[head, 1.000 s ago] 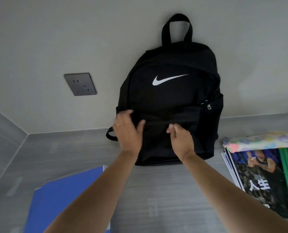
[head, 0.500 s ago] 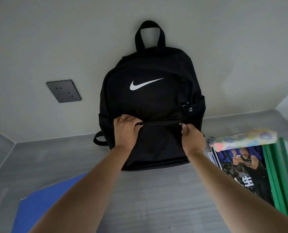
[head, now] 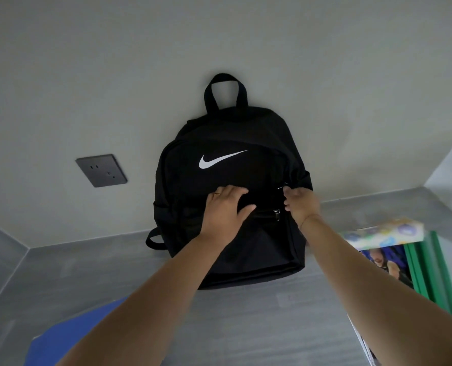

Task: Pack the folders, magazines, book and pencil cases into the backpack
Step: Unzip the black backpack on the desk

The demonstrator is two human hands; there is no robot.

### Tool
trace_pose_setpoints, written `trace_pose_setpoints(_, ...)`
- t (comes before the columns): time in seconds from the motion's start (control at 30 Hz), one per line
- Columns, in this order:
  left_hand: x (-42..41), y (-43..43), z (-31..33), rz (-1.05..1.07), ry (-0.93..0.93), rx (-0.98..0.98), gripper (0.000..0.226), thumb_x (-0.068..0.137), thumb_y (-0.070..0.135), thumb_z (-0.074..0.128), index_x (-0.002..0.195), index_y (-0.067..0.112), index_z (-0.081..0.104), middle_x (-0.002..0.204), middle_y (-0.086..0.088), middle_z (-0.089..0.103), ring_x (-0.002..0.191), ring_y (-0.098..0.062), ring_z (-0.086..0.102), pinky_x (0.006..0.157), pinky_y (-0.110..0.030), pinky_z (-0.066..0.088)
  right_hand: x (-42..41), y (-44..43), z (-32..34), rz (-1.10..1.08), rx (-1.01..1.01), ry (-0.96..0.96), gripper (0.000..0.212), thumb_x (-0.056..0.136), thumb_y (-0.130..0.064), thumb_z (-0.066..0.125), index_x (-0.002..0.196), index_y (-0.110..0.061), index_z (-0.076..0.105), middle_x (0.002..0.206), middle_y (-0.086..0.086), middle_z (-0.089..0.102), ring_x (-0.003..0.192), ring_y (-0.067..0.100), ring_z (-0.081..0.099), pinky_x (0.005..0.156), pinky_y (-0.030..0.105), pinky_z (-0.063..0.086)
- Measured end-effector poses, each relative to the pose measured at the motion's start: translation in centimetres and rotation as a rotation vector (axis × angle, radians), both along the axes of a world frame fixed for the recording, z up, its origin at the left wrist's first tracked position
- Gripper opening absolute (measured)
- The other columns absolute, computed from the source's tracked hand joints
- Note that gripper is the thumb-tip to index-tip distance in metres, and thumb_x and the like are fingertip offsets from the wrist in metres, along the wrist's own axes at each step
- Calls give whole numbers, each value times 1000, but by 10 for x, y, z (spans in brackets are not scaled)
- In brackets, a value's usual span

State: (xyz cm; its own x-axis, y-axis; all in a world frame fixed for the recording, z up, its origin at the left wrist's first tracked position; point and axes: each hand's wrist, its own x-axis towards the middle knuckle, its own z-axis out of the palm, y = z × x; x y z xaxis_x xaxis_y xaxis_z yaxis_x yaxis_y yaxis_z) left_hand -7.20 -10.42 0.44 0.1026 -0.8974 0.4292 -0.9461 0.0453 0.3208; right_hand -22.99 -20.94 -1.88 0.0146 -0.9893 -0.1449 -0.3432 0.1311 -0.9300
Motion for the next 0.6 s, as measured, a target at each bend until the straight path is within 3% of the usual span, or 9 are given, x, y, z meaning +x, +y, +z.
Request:
trace_pose_setpoints(0.13, -29, -9, 9, -63, 4, -10, 42, 86, 29, 65, 125, 15, 57, 117, -2, 63, 109, -21, 55, 95, -33, 42, -9, 3, 10, -8, 6, -211, 23, 87, -10, 56, 66, -14, 62, 56, 0, 56, 49, 11, 49, 47, 14, 44)
trace_pose_setpoints(0.27, -57, -18, 19, -141, 20, -67, 46, 82, 19, 70, 125, 10, 56, 117, -8, 61, 109, -24, 56, 98, -35, 44, -29, 24, 23, 124, -121, -244, 22, 85, -6, 54, 69, -16, 65, 54, -4, 60, 44, 4, 53, 45, 10, 41)
trace_pose_setpoints(0.37, -75, -19, 27, -145, 27, -137, 36, 80, 12, 70, 115, 7, 62, 108, -10, 64, 102, -27, 60, 90, -36, 49, -40, 35, 37, 249, -173, -262, 24, 89, -5, 53, 70, -15, 64, 55, -5, 58, 45, 3, 52, 48, 11, 41)
trace_pose_setpoints(0.47, -85, -16, 34, -153, -25, -233, 23, 75, 8, 75, 96, 4, 65, 88, -11, 66, 82, -28, 64, 76, -37, 55, -54, 42, 49, 351, -228, -261, 27, 88, 1, 51, 71, -17, 63, 58, -12, 59, 54, 4, 50, 54, 12, 42)
trace_pose_setpoints(0.6, -90, -10, 36, -203, -146, -339, 12, 73, 1, 74, 83, 4, 67, 78, -9, 66, 72, -27, 65, 73, -36, 58, -71, 52, 53, 436, -240, -300, 22, 86, -7, 59, 71, -21, 67, 76, -5, 67, 73, 0, 60, 71, 9, 46)
